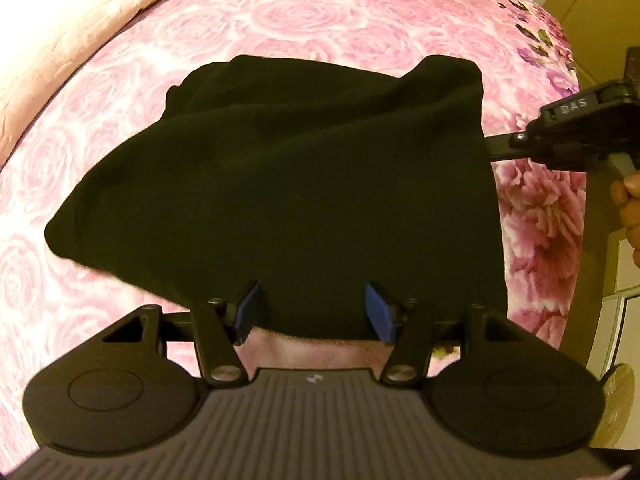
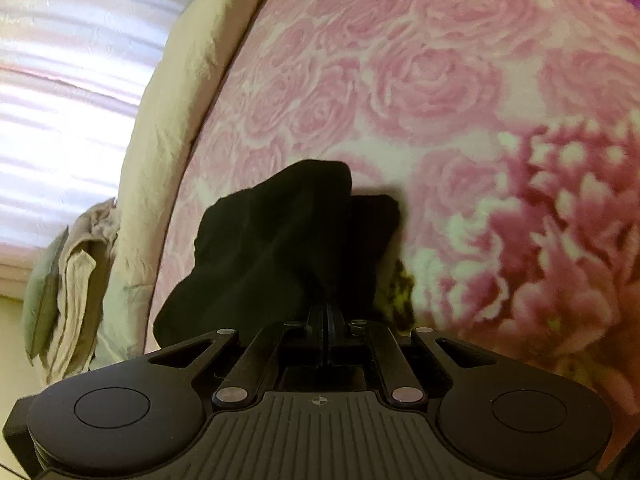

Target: Fold clothes

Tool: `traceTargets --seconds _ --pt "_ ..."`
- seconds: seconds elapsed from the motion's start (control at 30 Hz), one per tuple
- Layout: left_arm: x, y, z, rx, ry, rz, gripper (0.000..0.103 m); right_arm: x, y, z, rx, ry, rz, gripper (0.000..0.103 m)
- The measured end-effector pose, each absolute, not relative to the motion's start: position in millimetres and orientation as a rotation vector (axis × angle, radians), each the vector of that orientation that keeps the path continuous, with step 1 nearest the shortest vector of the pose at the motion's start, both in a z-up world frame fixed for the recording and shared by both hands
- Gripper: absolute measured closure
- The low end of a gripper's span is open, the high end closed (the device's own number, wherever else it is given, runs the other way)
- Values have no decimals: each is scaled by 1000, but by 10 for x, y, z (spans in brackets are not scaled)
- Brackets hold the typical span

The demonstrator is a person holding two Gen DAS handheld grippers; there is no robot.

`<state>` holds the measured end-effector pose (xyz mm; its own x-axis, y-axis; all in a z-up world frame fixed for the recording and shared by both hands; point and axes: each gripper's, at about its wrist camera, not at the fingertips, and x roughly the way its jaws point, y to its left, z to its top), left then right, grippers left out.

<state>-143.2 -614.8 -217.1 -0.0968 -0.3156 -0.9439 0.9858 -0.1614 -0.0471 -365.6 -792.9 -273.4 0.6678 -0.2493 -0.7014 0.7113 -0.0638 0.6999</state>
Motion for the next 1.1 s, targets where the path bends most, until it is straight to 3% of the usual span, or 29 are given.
traceTargets --seconds 0.33,0.4,0.47,0.87,0.97,1.1 --pt "-1355 -5975 -2093 960 941 -1482 50 -3450 -7899 -2658 1309 521 -829 99" --pt "-1325 -5924 -2079 945 944 -1489 50 -3446 -7836 -2647 1307 519 -858 94" --pt "-1305 -5877 -2091 941 945 -1506 50 -3444 -7772 -2625 1308 518 -884 25" --pt "-1089 -5535 -1957 893 917 -1603 49 -3334 -7404 -2205 1238 512 -952 22" --pt "-1071 -5460 -1975 887 924 -1600 49 -3315 -7396 -2145 1225 490 -955 7" --pt "-1077 -5411 -1959 867 932 -1567 48 -3374 -7586 -2346 1294 465 -939 7"
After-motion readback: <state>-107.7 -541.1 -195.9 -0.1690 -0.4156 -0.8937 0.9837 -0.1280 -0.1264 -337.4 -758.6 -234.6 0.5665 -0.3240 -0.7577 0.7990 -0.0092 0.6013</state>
